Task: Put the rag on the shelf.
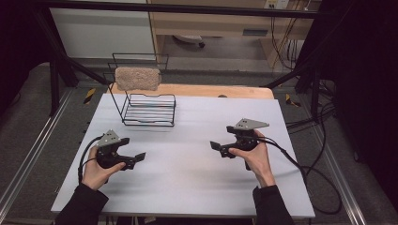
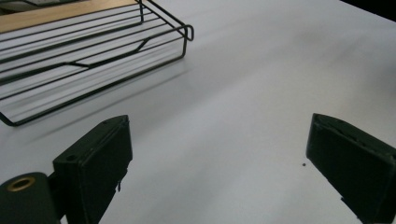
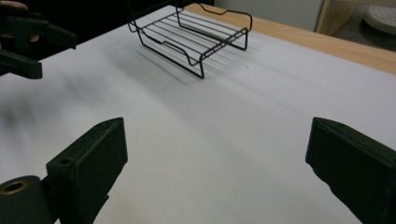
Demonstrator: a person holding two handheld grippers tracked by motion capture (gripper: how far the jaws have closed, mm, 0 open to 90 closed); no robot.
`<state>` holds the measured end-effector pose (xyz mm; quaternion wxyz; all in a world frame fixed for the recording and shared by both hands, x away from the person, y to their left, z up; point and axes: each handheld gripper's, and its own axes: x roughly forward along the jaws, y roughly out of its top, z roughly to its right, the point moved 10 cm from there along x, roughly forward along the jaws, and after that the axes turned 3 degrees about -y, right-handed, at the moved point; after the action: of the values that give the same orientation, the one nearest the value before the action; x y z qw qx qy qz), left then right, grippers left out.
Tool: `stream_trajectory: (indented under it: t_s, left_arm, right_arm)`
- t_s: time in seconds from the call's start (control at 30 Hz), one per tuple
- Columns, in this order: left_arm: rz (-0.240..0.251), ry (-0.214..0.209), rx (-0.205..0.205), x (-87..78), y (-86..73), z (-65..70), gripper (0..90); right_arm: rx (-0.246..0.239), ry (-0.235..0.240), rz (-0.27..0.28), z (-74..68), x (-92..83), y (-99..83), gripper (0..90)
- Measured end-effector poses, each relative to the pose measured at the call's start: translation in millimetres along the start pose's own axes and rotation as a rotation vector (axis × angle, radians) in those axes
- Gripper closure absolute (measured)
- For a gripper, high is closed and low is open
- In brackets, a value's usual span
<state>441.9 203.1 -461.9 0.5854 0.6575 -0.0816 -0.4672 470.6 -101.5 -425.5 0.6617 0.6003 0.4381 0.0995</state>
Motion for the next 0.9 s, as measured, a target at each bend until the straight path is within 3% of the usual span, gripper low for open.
stream_trajectory:
  t_s: [0.37,0.9]
  left_arm:
    - [-0.046,0.003,0.018,3.8,-25.0,-1.9,7.1]
    - [-0.061,-0.013,0.028,5.1,-36.3,2.0,7.1]
  right_arm:
    - [0.025,-0.016,-0.062,11.8,-9.6,-46.7,5.4]
    - [0.073,-0.046,-0.12,35.3,-38.8,-97.3,5.3]
